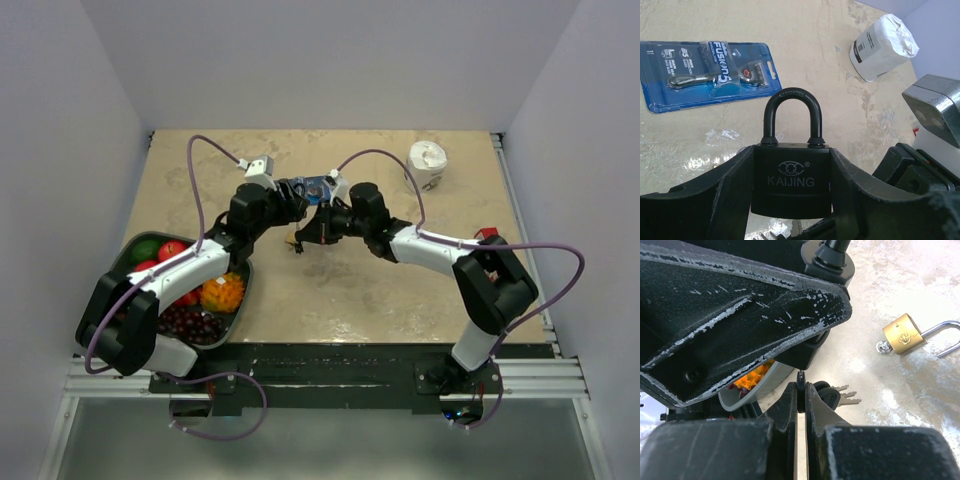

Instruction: Unlock with the key

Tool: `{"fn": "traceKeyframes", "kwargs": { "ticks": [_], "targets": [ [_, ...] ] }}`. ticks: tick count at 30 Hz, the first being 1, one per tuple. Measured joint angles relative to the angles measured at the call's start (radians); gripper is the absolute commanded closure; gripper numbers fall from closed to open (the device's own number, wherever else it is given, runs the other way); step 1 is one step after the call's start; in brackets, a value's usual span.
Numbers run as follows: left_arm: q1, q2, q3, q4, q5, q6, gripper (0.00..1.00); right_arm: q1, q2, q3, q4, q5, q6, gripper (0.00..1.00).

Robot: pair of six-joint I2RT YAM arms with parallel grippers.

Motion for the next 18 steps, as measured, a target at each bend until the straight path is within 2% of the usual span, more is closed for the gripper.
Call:
{"fn": "traceKeyframes", "kwargs": {
  "ticks": [18],
  "targets": [
    [-0.1,-0.001,0.002,0.08,-0.201,0.045,1.0,0.003,-0.063,-0.031,0.024,0.08,0.012,1.0]
  ]
}}
